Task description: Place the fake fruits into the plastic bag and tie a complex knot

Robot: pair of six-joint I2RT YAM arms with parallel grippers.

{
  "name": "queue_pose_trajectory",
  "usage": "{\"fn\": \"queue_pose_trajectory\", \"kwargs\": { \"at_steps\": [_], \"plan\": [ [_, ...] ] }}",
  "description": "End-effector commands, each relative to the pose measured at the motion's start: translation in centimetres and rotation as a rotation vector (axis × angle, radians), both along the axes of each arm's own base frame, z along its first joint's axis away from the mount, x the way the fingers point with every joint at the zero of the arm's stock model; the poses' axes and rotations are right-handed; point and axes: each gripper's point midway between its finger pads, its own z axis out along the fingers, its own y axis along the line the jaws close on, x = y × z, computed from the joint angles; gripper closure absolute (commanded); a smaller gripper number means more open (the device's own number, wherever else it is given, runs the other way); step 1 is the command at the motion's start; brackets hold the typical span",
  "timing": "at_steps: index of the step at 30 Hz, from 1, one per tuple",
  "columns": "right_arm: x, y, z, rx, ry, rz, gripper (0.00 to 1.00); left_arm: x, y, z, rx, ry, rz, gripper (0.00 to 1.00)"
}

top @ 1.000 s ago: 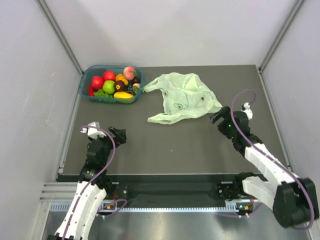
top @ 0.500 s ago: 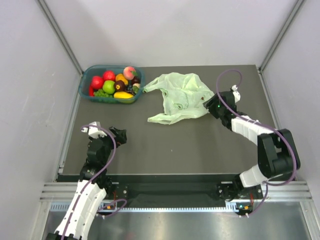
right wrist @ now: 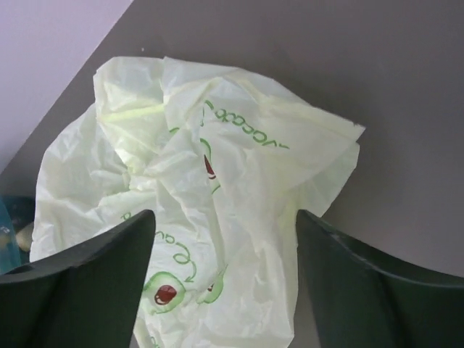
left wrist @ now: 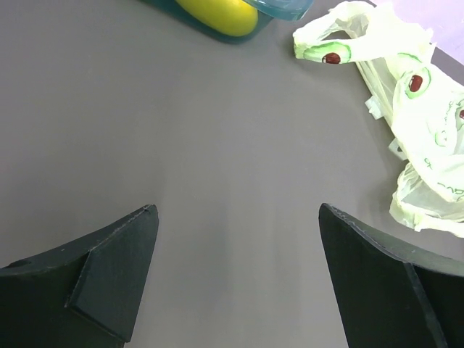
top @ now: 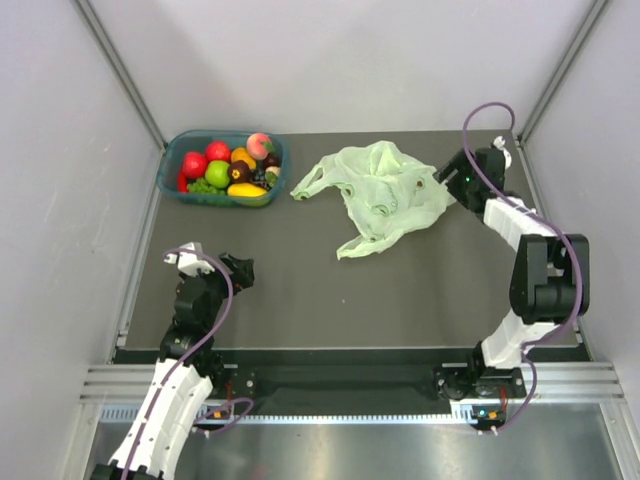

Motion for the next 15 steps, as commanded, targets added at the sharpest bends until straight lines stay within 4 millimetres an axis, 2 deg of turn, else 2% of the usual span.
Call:
{"fn": "queue_pose_trajectory", "kwargs": {
  "at_steps": [1,3,4,7,8,10,11,13,14,15],
  "plan": [
    [-0.3,-1.6,4.3,-0.189,-0.036,0.026,0.19,0.6,-0.4,1.4,0.007,-0.065,-0.025,0.04],
    [-1.5,-2.1,5.5,-0.284,-0.018,0.005,0.10,0.7,-0.4,1.6,0.009,-0.071,-0.028,0.05],
    [-2.1,-3.1,7.0,-0.362,-0.030,-0.016,0.10,0.8,-0.3,1.4,0.012,-0.058,-0.020,0.05],
    [-3.2,-1.1,10.2,-0.489,-0.070,0.064,0.13,1.1,-0.6,1.3,0.014,-0.032,-0.031,0.05],
    [-3.6,1.5,10.8,-0.517,-0.102,0.137,0.14,1.3,-0.6,1.2,0.016,-0.023,-0.030,0.05],
    [-3.6,4.3,12.4,-0.596,-0.169,0.241,0.19,1.6,-0.7,1.1,0.010,0.004,-0.029,0.05],
    [-4.0,7.5,12.8,-0.614,-0.204,0.331,0.21,1.7,-0.8,1.3,0.007,0.008,-0.031,0.06],
    [-3.6,10.7,13.1,-0.671,-0.234,0.450,0.23,1.9,-0.8,1.2,0.002,0.024,-0.029,0.06],
    [-4.0,13.1,12.8,-0.685,-0.245,0.533,0.23,2.0,-0.7,1.2,0.002,0.027,-0.023,0.06],
    [-3.7,14.2,12.4,-0.702,-0.235,0.562,0.23,2.1,-0.7,1.2,0.003,0.031,-0.023,0.06]
  ]
}}
